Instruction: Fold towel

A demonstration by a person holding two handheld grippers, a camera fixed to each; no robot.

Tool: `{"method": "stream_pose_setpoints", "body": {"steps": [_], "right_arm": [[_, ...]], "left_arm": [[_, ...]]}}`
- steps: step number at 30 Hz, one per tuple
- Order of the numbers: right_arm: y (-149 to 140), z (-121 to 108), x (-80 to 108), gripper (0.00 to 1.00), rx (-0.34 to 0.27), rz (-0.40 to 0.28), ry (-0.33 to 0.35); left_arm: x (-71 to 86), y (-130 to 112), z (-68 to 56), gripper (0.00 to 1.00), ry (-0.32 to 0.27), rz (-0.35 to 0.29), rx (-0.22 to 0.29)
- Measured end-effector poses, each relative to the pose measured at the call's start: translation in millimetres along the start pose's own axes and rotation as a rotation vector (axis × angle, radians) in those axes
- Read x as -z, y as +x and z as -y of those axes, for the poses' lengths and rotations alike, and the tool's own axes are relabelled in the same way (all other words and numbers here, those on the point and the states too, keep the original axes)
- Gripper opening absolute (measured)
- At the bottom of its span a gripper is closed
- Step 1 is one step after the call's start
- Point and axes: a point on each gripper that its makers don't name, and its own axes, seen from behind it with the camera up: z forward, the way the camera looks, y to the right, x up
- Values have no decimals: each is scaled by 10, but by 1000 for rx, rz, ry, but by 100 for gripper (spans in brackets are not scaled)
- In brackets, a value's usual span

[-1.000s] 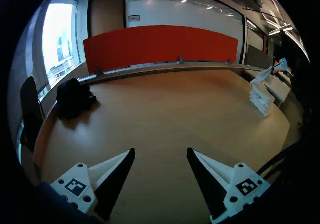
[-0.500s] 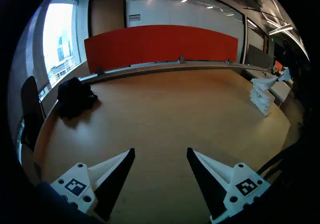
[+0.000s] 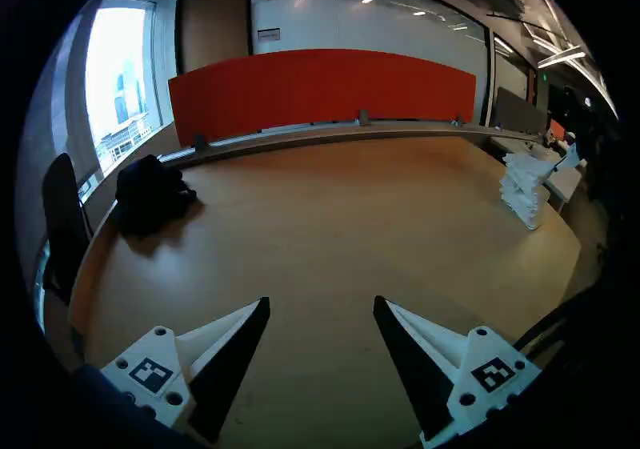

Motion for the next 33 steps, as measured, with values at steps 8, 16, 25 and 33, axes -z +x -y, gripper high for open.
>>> {"method": "stream_pose_setpoints", "body": {"steps": [8,16,25,33], "right_arm": [[-77,-20,-89,2,2,33,-18],[-143,-12,-176,3,-7,52,-29],[-212,-55,-249,3,-24,73,-49],[-212,-56,-275,9,-24,76,-59]], "left_arm": [[21,-14,30,96,5,3,2],[35,-31,48,96,8,7,-1],[41,-62,84,96,14,13,-2],[33,-69,99,96,14,16,-1]]}}
